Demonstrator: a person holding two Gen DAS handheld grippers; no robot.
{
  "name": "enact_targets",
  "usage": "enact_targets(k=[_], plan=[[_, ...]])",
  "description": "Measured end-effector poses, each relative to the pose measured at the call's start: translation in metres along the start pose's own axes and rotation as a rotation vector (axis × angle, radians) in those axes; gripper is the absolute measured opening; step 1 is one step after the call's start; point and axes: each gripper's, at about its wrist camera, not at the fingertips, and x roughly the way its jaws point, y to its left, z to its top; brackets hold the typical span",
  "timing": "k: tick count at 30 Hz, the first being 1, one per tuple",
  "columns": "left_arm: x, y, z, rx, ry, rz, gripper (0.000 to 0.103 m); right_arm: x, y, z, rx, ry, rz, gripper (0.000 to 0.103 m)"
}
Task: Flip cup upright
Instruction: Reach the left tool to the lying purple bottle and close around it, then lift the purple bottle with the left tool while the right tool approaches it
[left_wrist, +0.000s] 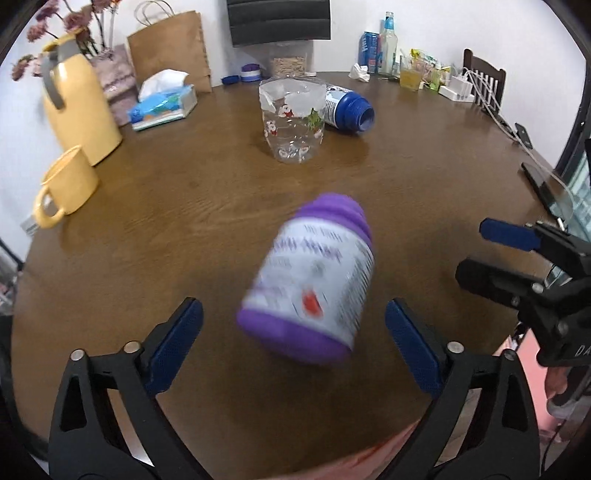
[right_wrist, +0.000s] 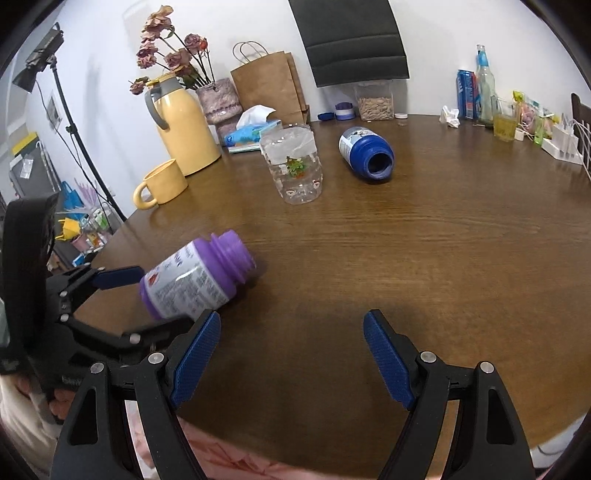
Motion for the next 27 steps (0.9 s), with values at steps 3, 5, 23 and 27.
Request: enact_targets(k=[3, 5, 23, 27], plan=[[0.011, 0.005, 0.012, 0.034, 0.017, -0.033, 0.093, 0.009, 0.000, 0.010, -0.003, 0.002, 0.014, 0.084], [0.019, 0.004, 0.016, 0.066, 0.043, -0.065, 0.085, 0.016, -0.001, 0.013, 0.002, 0.010, 0.021, 0.084], [0.013, 0.011, 0.012, -0.017, -0.031, -0.093, 0.061, 0.036, -0.030, 0.033, 0.185, 0.016, 0.262, 0.084], [0.009, 0.007, 0.013, -0.020, -0.047, -0.127, 0.061, 0.053, -0.029, 0.036, 0.236, 0.084, 0.349, 0.084]])
